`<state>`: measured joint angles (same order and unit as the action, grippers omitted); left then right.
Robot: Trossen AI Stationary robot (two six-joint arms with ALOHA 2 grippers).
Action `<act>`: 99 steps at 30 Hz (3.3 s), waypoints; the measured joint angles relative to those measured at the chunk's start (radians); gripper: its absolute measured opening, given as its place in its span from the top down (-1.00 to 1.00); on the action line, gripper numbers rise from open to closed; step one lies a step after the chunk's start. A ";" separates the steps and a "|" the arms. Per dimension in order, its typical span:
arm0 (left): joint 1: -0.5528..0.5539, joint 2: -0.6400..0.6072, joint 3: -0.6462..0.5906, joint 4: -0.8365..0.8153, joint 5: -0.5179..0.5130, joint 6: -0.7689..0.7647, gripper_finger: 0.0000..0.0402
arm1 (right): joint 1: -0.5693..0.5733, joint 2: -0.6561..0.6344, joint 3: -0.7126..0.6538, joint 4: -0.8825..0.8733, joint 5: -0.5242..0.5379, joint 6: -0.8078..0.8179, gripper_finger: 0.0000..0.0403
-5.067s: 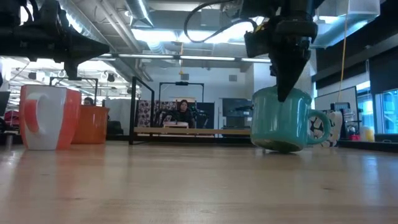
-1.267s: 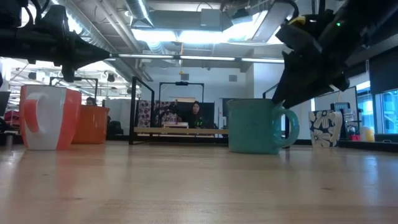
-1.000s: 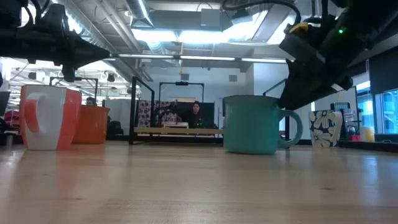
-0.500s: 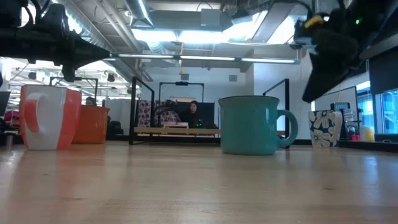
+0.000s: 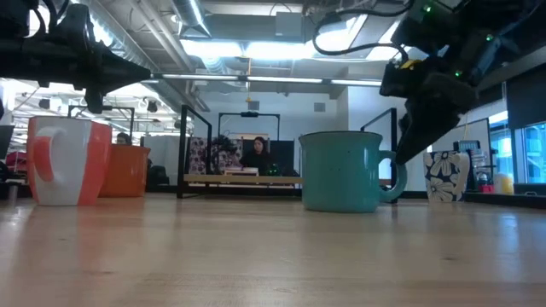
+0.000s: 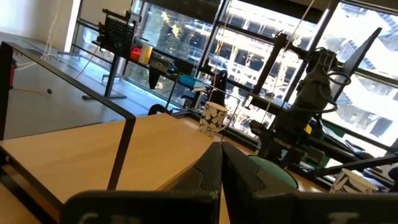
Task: Place coffee mugs
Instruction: Put the blue mug on the shelf
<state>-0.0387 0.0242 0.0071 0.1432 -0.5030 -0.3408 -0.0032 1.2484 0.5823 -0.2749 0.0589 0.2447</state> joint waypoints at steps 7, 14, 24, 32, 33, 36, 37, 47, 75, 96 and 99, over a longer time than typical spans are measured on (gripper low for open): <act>0.000 0.000 0.000 0.000 0.000 -0.024 1.00 | 0.003 0.023 -0.067 0.187 -0.018 -0.074 0.10; 0.000 0.000 0.000 0.002 -0.001 -0.026 1.00 | 0.004 0.090 -0.096 0.243 -0.062 -0.051 0.12; 0.000 0.000 0.000 0.010 0.000 -0.026 1.00 | 0.004 0.112 -0.091 0.326 -0.068 -0.015 0.64; 0.000 0.000 0.000 0.010 0.000 -0.026 1.00 | 0.021 0.112 -0.012 0.173 -0.003 0.095 0.68; 0.000 0.000 0.000 0.009 0.000 -0.025 1.00 | 0.032 0.113 0.016 0.120 0.024 0.103 0.68; 0.000 0.000 0.000 0.010 0.000 -0.025 1.00 | 0.065 0.115 0.116 -0.020 0.113 0.147 0.68; 0.000 0.000 0.000 0.009 0.000 -0.025 1.00 | 0.074 0.114 0.153 -0.057 0.146 0.174 0.68; 0.000 0.000 0.000 0.009 0.000 -0.024 1.00 | 0.092 0.178 0.493 -0.398 0.489 0.448 0.68; 0.000 0.000 0.000 0.030 -0.001 -0.024 1.00 | -0.349 0.492 0.794 -0.492 0.587 0.669 0.68; 0.000 0.000 0.000 0.023 -0.010 0.026 1.00 | -0.397 0.515 0.782 -0.505 0.544 0.773 0.68; 0.000 0.000 0.000 0.023 -0.010 0.036 1.00 | -0.389 0.520 0.807 -0.522 0.517 0.736 0.68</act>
<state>-0.0387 0.0238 0.0074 0.1658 -0.5127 -0.3053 -0.3920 1.7682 1.3894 -0.7969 0.5761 0.9802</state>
